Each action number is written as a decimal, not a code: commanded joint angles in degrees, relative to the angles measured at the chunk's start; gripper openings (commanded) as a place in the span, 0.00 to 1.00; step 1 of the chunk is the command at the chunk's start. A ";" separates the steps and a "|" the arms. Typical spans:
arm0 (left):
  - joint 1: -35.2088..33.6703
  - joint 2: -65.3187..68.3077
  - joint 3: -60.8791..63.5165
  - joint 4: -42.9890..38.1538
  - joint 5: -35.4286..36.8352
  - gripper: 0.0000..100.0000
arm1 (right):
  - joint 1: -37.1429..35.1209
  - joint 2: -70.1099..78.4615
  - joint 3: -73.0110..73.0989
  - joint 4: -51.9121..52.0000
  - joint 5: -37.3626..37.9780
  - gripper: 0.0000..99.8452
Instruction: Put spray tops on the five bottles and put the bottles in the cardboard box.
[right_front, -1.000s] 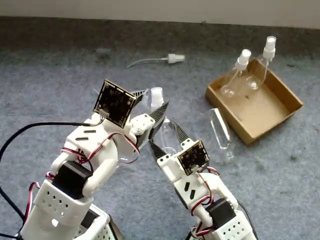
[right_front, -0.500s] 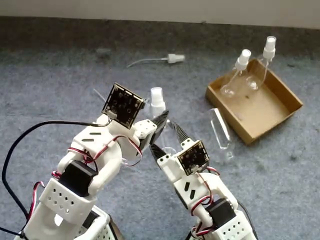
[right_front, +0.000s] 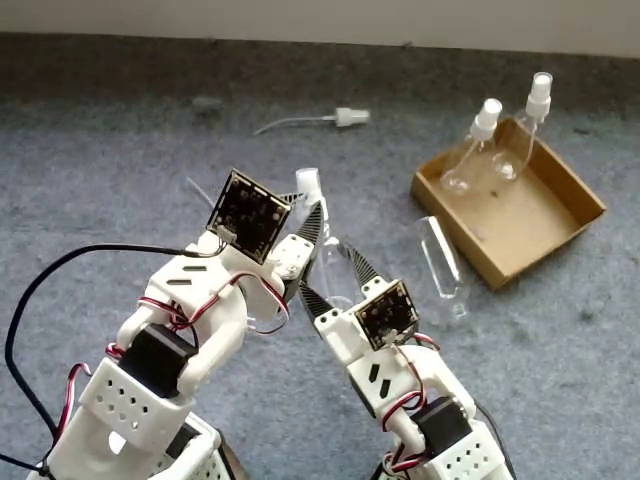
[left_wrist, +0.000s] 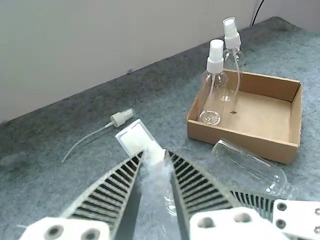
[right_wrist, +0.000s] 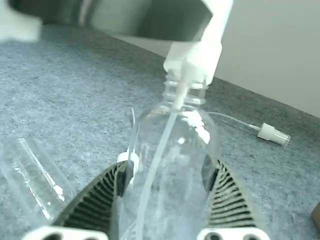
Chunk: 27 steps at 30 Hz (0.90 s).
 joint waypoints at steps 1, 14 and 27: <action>0.84 -1.27 -0.40 -1.32 0.26 0.01 | -0.22 -0.92 -0.04 0.04 0.09 0.07; 4.79 -1.36 3.12 -1.32 0.18 0.01 | -0.22 -0.92 -0.04 0.04 0.09 0.07; 4.79 -1.45 2.77 -1.58 0.09 0.01 | -0.22 -0.92 -0.04 0.04 0.09 0.07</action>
